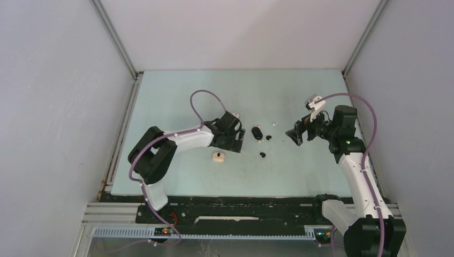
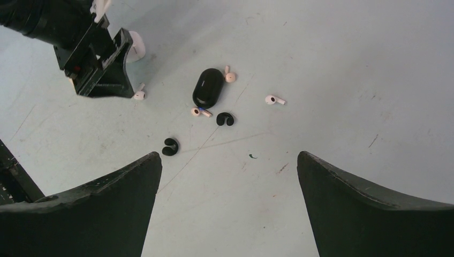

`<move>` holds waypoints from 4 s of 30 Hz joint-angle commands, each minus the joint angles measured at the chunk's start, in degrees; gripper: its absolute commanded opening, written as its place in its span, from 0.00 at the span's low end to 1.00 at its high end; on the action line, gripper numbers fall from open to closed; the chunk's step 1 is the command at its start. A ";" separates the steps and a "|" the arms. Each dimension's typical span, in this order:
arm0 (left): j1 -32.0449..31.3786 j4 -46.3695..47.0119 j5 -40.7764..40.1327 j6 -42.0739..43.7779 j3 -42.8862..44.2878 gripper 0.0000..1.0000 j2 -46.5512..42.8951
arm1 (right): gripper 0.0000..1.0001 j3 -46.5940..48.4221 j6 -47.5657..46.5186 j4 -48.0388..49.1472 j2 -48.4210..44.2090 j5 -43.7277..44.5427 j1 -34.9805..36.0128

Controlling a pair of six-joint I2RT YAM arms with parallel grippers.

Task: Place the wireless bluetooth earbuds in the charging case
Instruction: Adjust the charging case at the center of the board, then pick up the charging case from the center of the board, then pass from the left arm to the right

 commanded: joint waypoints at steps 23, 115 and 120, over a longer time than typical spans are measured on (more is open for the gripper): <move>-0.09 -18.90 -0.28 33.02 14.99 0.90 -7.06 | 1.00 1.71 -1.16 -1.08 0.58 -0.78 1.06; -20.55 -0.62 -3.40 27.17 -0.14 0.04 -19.90 | 0.68 8.73 27.92 -2.87 18.65 -10.86 18.01; -21.43 -2.12 -3.69 26.66 1.36 0.05 -19.91 | 0.67 10.01 27.40 -3.47 23.40 -9.92 22.80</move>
